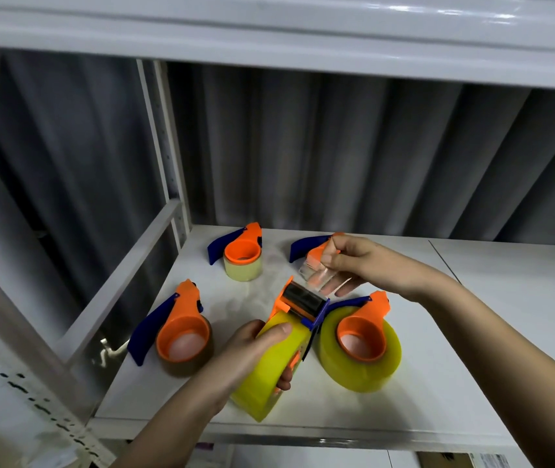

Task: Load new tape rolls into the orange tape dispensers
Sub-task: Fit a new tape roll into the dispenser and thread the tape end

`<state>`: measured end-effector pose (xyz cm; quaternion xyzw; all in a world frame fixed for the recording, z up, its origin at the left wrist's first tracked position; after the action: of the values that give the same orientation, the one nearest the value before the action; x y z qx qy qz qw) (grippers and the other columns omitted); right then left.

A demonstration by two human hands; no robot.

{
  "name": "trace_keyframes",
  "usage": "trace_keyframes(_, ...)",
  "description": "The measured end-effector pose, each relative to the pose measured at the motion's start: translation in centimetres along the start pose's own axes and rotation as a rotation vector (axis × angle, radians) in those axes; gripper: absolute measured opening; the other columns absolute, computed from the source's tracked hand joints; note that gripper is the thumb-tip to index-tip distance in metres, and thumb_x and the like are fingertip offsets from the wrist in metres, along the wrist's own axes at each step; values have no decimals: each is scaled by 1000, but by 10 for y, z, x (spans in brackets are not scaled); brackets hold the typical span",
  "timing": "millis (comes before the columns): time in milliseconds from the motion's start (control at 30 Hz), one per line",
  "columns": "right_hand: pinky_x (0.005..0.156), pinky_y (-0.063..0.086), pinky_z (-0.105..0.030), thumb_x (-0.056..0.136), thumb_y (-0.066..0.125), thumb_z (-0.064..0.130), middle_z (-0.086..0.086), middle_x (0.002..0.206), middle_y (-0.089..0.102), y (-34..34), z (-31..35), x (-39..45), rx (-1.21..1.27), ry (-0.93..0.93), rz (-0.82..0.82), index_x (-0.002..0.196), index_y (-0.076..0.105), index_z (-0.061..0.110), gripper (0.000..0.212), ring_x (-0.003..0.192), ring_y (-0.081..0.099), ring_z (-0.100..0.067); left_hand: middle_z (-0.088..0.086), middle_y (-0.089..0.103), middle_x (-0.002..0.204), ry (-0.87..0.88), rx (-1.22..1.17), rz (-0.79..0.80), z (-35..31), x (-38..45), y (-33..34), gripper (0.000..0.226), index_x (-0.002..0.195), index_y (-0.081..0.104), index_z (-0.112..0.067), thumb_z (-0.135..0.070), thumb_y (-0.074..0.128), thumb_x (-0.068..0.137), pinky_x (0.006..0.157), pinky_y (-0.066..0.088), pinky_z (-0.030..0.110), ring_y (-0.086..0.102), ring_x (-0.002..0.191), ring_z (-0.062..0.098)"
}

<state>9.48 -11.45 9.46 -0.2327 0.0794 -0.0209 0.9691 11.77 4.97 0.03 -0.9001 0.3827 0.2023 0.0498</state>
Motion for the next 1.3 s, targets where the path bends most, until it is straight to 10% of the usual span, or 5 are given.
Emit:
trace_keyframes(733,65,44,-23,102,39,19,-8,95,70,-3,-13,12,184,-102,-1,103,66,4,31,80,62,-15,5,68,64,-16,-61,-15,-7,-5,2,15,97,60,-11,-26,56,93,47,54,20,65,47,11)
trace_keyframes(1000,56,45,-19,88,64,8,-5,77,66,-1,-8,10,37,-149,-211,92,65,7,4,66,61,-6,10,66,60,-17,-59,-35,-5,-2,2,26,105,58,-2,-25,57,92,46,54,23,63,45,16)
trace_keyframes(1300,63,46,-11,81,74,15,-1,75,68,-5,-4,4,-145,-181,-459,106,55,18,31,66,62,-5,9,66,58,-2,-55,-37,-3,0,0,25,103,58,0,-23,56,93,44,51,22,63,44,16)
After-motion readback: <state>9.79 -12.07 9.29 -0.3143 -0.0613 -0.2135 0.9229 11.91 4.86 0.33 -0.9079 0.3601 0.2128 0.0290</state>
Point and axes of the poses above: each hand's wrist, its own x-axis towards the middle knuckle, its own y-axis out of the palm, z = x × y, the point moved 7 cm from there along x, towards the middle knuckle
